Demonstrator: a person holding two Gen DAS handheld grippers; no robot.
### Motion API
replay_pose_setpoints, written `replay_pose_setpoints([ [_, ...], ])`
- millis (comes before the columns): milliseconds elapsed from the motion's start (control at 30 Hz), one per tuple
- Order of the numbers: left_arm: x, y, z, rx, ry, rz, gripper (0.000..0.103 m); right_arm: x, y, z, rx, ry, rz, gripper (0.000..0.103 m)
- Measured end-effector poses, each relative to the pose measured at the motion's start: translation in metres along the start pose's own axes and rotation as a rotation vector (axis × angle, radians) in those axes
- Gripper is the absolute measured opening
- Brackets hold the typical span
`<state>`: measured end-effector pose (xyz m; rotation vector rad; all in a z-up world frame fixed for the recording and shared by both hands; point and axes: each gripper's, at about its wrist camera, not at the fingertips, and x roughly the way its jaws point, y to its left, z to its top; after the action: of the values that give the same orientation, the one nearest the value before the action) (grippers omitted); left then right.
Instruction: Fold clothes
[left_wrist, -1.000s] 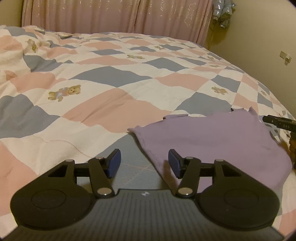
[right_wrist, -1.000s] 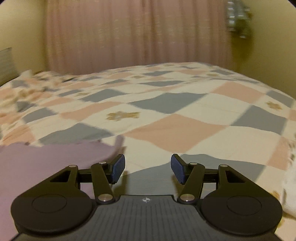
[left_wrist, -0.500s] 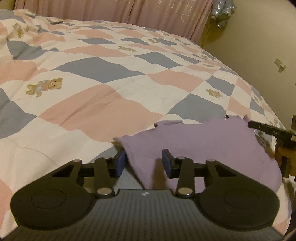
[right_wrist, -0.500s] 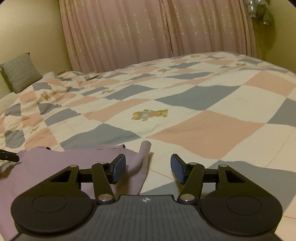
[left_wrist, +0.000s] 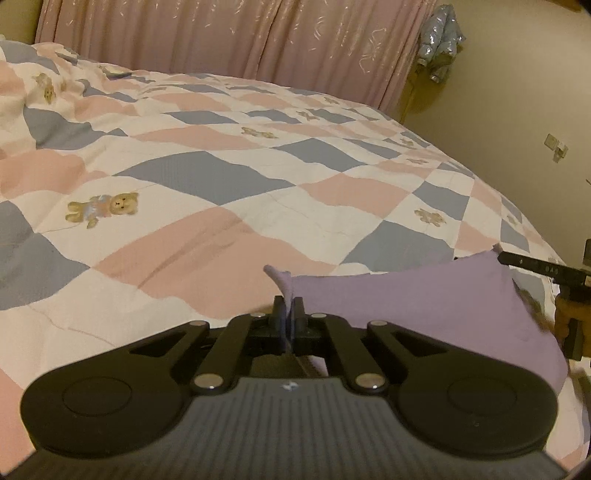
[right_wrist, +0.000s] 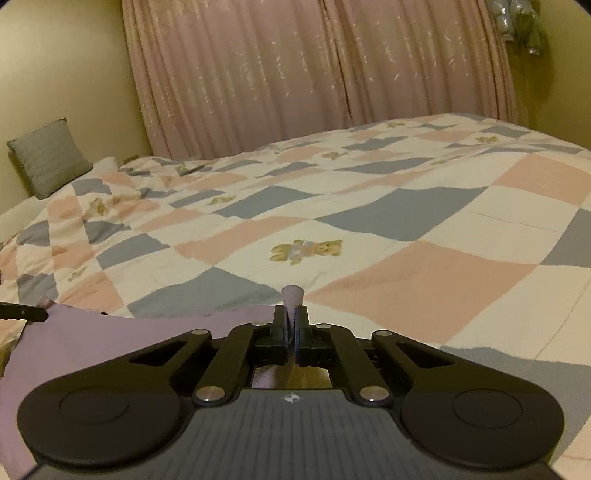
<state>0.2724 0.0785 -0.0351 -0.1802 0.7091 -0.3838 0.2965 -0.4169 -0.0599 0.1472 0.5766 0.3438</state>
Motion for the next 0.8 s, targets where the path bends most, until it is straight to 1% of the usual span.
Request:
replay_pose_setpoints([
  [267,0.015,0.003,-0.002,0.007,0.017,0.021,0.001,0.012,-0.004,-0.005,0.005,0.01,-0.03,0.001],
  [333,0.021,0.002,-0.004,0.026,0.043,0.045,0.002,0.017,-0.005,-0.006,-0.006,0.037,-0.029,0.001],
  [367,0.023,0.002,-0.005,0.033,0.055,0.059,0.005,0.02,-0.003,-0.006,-0.021,0.059,-0.031,0.001],
  [400,0.024,0.001,-0.005,0.038,0.063,0.074,0.007,0.022,-0.001,-0.006,-0.041,0.08,-0.037,0.003],
  [433,0.022,-0.001,-0.006,0.046,0.066,0.088,0.012,0.022,0.001,-0.006,-0.055,0.087,-0.047,0.01],
  [500,0.017,-0.003,-0.006,0.064,0.071,0.114,0.013,0.015,0.007,-0.005,-0.081,0.084,-0.078,0.027],
  [633,0.001,-0.011,-0.008,0.106,0.073,0.167,0.029,-0.006,0.018,-0.002,-0.128,0.074,-0.148,0.029],
  [667,-0.005,-0.015,-0.009,0.118,0.071,0.178,0.031,-0.013,0.02,-0.001,-0.134,0.07,-0.16,0.029],
  [733,-0.019,-0.022,-0.013,0.144,0.071,0.195,0.033,-0.031,0.027,-0.002,-0.137,0.051,-0.163,0.035],
  [800,-0.03,-0.031,-0.021,0.17,0.072,0.191,0.036,-0.049,0.033,-0.002,-0.138,0.031,-0.165,0.037],
])
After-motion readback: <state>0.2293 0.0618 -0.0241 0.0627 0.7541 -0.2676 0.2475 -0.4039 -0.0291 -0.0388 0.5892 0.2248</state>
